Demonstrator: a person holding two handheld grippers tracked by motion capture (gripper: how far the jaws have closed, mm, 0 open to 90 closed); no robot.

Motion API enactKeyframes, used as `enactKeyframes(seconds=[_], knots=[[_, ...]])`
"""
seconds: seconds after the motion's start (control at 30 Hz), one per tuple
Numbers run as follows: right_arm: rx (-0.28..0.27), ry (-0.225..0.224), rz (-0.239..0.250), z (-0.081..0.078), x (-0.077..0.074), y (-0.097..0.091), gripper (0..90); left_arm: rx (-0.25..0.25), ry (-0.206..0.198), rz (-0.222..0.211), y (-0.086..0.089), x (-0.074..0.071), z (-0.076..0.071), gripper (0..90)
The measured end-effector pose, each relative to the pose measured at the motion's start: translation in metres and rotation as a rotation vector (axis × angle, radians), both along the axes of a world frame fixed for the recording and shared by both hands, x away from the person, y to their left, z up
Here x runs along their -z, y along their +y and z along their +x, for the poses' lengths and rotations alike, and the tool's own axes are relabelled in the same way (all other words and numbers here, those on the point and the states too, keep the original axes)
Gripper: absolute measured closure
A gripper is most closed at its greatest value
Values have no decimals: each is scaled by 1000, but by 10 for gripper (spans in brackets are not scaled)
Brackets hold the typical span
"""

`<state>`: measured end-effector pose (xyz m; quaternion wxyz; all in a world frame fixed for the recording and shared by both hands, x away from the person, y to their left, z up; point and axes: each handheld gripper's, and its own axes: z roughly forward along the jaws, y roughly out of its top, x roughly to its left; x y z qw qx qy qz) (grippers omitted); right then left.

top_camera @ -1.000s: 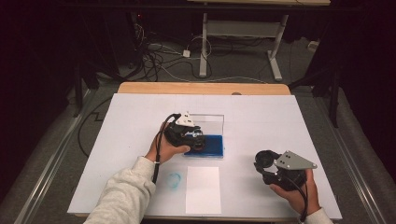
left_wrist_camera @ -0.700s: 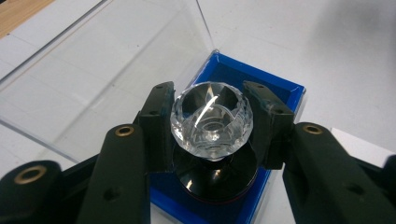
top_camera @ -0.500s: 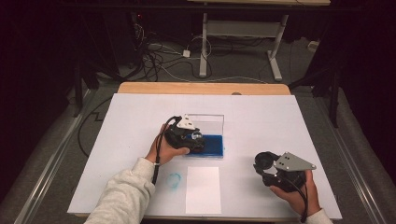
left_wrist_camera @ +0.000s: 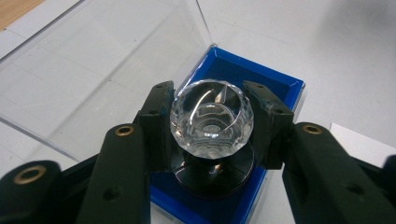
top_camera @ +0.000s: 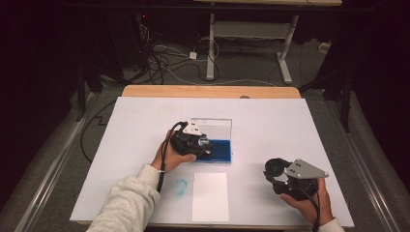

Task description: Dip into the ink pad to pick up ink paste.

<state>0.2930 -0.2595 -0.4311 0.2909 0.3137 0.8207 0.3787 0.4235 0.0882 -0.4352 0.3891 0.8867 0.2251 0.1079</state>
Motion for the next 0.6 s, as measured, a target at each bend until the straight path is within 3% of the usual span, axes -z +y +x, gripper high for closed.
enactKeyframes(seconds=[0.6], knots=[[2,-11,-3,0,-2,2,384,-16,-7,26,-4,-1,-2,550]])
